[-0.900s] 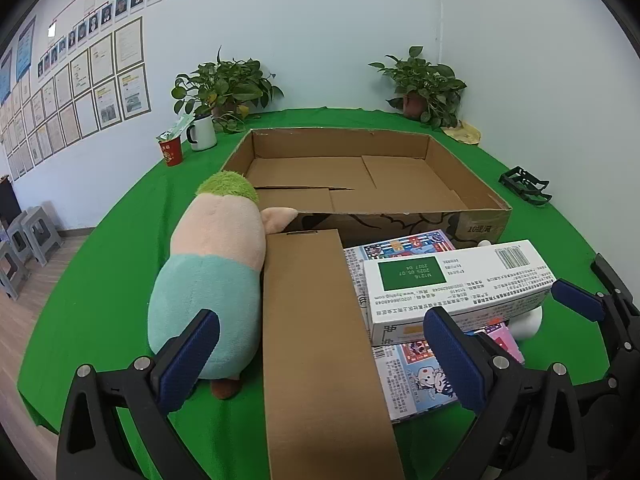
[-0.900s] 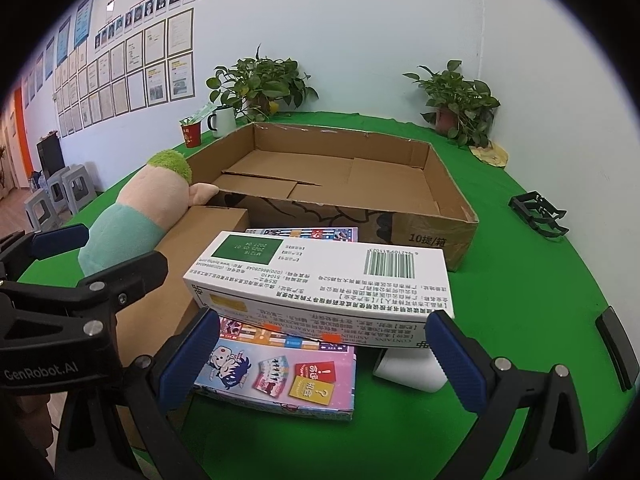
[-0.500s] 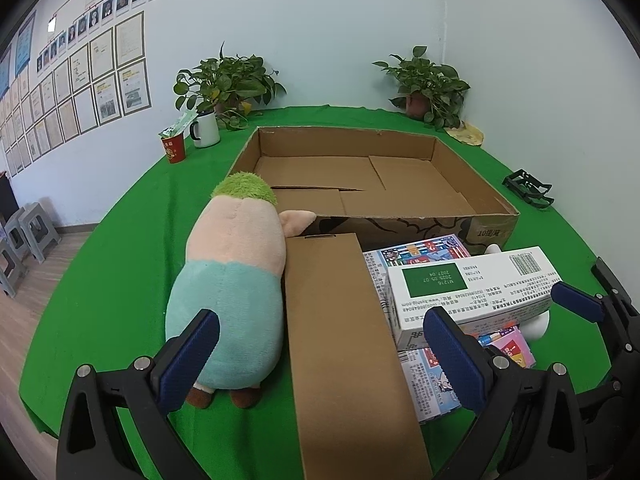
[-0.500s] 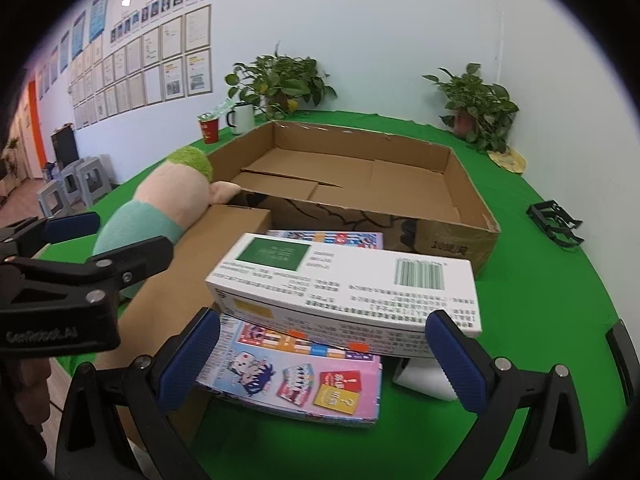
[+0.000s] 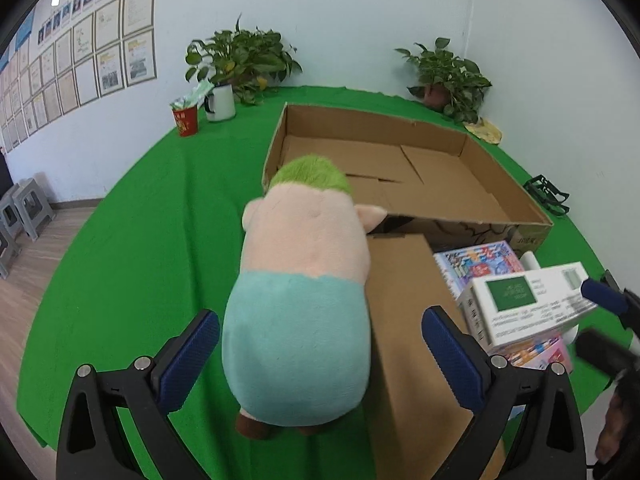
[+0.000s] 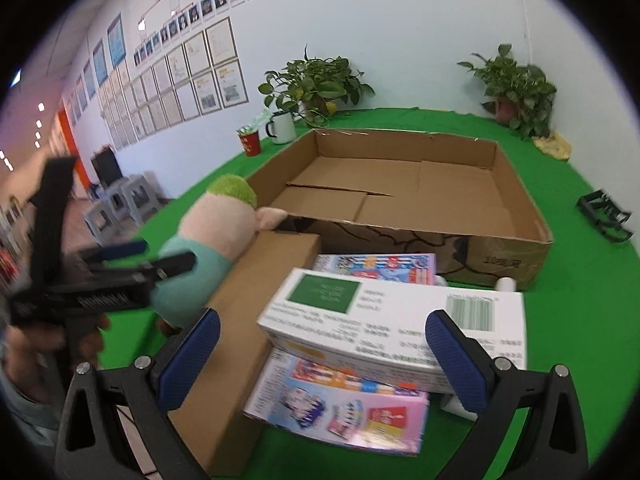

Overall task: Organize objects
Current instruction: 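Move the left gripper toward the plush toy and open it, then grasp the plush toy with the left gripper and lift it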

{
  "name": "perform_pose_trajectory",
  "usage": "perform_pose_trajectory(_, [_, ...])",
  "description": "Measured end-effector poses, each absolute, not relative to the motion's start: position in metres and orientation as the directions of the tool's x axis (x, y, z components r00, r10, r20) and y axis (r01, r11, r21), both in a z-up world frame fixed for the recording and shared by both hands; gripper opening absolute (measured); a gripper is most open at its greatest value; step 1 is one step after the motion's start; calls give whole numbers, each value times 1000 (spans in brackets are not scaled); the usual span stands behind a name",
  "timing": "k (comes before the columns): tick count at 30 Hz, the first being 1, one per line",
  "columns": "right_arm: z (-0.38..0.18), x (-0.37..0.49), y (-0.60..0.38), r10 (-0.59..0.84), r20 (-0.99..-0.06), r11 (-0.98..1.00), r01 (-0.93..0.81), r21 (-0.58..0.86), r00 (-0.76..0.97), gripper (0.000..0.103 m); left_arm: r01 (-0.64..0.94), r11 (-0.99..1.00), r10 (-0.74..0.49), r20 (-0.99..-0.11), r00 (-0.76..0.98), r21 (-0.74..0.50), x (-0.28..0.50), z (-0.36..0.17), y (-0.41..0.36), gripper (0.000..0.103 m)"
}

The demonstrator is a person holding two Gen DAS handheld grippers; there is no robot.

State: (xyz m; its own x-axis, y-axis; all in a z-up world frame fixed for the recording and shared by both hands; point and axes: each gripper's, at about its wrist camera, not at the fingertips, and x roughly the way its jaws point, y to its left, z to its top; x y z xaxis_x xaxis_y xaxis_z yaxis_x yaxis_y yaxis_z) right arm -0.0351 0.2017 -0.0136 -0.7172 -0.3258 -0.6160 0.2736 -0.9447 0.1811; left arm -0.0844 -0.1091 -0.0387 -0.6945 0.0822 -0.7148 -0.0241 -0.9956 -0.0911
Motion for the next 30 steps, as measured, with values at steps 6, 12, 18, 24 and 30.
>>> perform_pose_trajectory(6, [-11, -51, 180, -405, -629, -914, 318, 253, -664, 102, -3, -998, 48, -741, -670, -62, -83, -69, -123, 79])
perform_pose_trajectory(12, [-9, -66, 143, -469, -644, -880, 383, 282, -604, 102, -9, -998, 53, -735, -676, -64, -71, -71, -129, 63])
perform_pose_trajectory(18, [-9, -82, 103, -557, -658, -821, 457, 342, -507, 102, 19, -996, 51, -744, -666, -85, -42, -60, -140, 58])
perform_pose_trajectory(24, [-30, -90, 81, -578, -714, -798, 457, 393, -395, 102, 52, -993, 46, -753, -656, -106, -6, -58, -144, 58])
perform_pose_trajectory(30, [-41, -86, 63, -584, -739, -784, 467, 409, -335, 91, 56, -993, 44, -757, -651, -106, 14, -56, -139, 58])
